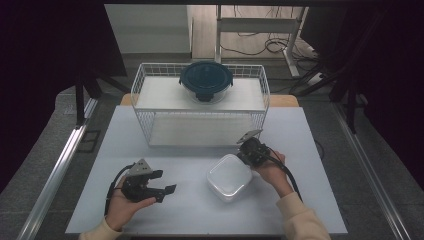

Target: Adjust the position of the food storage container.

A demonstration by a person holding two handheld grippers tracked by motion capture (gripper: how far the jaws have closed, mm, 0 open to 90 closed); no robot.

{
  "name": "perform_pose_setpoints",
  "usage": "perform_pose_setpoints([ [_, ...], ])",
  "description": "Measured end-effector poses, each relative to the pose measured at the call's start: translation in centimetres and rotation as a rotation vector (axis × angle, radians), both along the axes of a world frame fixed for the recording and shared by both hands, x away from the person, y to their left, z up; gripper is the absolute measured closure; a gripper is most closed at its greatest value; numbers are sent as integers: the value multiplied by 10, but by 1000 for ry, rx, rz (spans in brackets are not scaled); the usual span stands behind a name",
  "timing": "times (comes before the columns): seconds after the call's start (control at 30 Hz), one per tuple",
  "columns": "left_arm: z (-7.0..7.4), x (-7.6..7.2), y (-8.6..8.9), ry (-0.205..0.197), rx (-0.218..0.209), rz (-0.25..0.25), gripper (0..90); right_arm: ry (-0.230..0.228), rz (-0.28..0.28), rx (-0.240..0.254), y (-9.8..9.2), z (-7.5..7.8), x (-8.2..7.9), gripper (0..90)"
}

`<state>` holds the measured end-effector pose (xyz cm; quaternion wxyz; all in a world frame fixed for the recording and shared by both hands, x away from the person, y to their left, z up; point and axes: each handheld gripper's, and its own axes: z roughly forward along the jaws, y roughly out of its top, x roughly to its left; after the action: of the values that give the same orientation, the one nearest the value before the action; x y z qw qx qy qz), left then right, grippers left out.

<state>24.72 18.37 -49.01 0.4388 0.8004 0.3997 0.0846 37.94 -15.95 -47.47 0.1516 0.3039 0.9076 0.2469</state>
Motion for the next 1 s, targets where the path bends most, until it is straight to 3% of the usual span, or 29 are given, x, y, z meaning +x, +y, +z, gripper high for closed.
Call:
perform_pose_setpoints([
  [0.37,0,1,3,2,-2,9,252,5,140,-1,43,-2,-11,891],
  [0.67,-1,2,3,3,2,7,252,9,206,14,51,0,-17,891],
  [0.83,-1,2,4,4,0,13,252,-19,181,21,46,6,-18,891],
  [1.0,-2,2,4,4,1,15,252,-44,112,44,25,23,-28,891],
])
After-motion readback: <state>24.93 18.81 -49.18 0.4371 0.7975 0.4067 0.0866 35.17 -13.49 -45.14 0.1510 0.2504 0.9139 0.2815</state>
